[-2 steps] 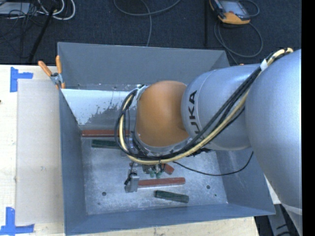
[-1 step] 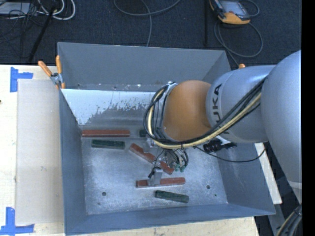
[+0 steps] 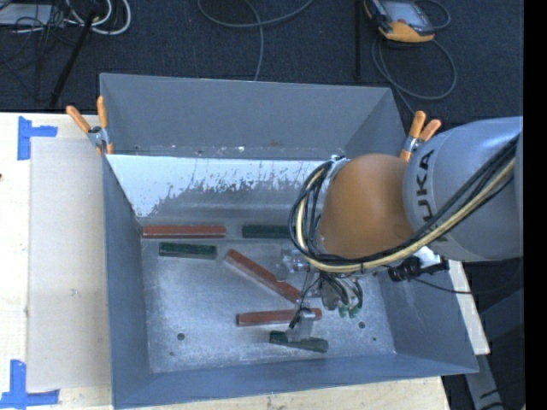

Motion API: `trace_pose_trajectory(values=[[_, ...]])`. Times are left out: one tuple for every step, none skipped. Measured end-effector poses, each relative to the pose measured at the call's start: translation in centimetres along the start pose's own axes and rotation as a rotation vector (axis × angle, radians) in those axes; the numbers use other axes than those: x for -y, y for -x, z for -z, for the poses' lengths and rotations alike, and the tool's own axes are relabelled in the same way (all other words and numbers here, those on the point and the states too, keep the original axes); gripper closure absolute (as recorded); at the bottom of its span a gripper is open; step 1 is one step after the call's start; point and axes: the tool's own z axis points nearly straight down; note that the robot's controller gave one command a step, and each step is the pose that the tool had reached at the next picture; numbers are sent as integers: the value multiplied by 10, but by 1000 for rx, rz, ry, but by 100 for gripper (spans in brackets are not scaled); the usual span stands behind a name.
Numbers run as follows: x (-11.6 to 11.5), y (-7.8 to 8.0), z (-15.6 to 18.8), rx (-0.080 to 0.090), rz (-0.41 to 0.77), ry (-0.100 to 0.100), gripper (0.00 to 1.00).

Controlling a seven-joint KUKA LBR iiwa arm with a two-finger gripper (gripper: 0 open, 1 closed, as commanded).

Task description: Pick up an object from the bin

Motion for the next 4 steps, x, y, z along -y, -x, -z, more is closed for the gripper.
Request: trace_pose_trajectory(values=[[2,20,-11,7,-184,2,0],[-10,-18,-47,3,-41,1,0],[-5,-36,-60,3,-228,3,100],[-5,-36,-60,3,-228,3,100]])
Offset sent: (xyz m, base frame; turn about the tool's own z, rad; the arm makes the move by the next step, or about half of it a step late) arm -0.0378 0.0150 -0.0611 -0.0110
